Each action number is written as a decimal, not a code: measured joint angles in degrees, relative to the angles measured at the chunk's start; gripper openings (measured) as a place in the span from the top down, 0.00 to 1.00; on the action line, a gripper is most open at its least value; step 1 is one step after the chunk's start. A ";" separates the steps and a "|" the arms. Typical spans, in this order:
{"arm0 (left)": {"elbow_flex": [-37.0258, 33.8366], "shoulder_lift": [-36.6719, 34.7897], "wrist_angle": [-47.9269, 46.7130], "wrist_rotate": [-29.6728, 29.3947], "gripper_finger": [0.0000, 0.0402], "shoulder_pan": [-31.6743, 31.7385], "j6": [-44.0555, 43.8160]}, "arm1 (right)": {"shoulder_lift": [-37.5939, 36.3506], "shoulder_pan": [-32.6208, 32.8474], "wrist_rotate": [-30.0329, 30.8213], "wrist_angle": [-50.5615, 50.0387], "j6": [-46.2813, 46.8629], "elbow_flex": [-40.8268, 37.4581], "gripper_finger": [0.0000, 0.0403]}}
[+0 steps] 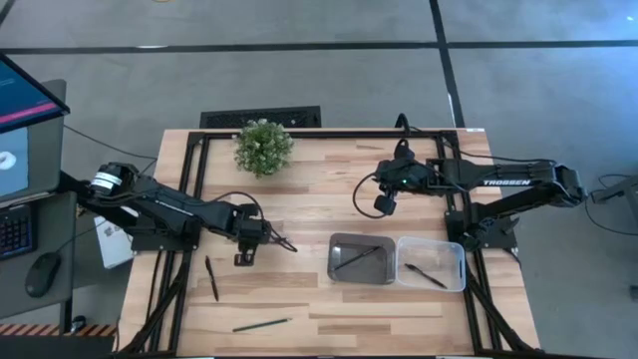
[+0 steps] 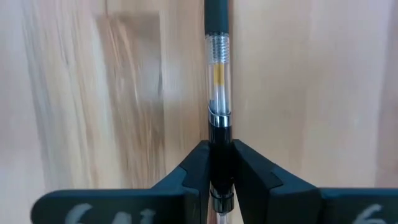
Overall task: Sort pens & pencils
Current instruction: Put the top black pen into the transparent bin, then put the black pen into the transparent bin
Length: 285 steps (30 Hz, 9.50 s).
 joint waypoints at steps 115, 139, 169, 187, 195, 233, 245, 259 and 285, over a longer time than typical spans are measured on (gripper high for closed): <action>49.82 23.73 18.74 -25.28 0.89 6.91 68.44 | 2.36 8.55 -20.29 -8.73 21.35 12.37 0.79; 49.73 24.00 19.41 -24.28 0.83 6.97 64.28 | 2.29 9.18 -21.45 -9.38 21.29 12.57 0.87; 49.75 18.86 -9.09 0.84 0.82 17.75 36.86 | 0.94 37.18 -3.72 -35.65 56.03 12.44 0.87; 49.25 18.97 -9.99 3.37 0.82 17.70 34.09 | 1.18 68.52 2.77 -32.47 100.39 -4.64 0.86; 49.25 18.95 -9.62 3.00 0.82 17.68 32.49 | 1.20 74.68 2.71 -30.92 107.31 -9.21 0.86; 49.23 18.97 -9.70 3.30 0.82 17.68 30.79 | 1.20 73.85 -1.28 -22.27 109.41 -14.25 0.80; 49.20 18.95 -10.28 3.33 0.82 17.68 30.79 | 1.20 72.72 -10.40 -22.35 112.86 -14.25 0.69; 49.29 13.76 -15.57 4.98 0.82 17.40 30.20 | -1.70 61.90 -8.91 -31.72 97.90 -5.41 0.52; 11.80 -23.61 -10.76 7.99 0.82 11.40 0.69 | -5.07 38.39 19.89 -34.63 50.57 13.81 0.53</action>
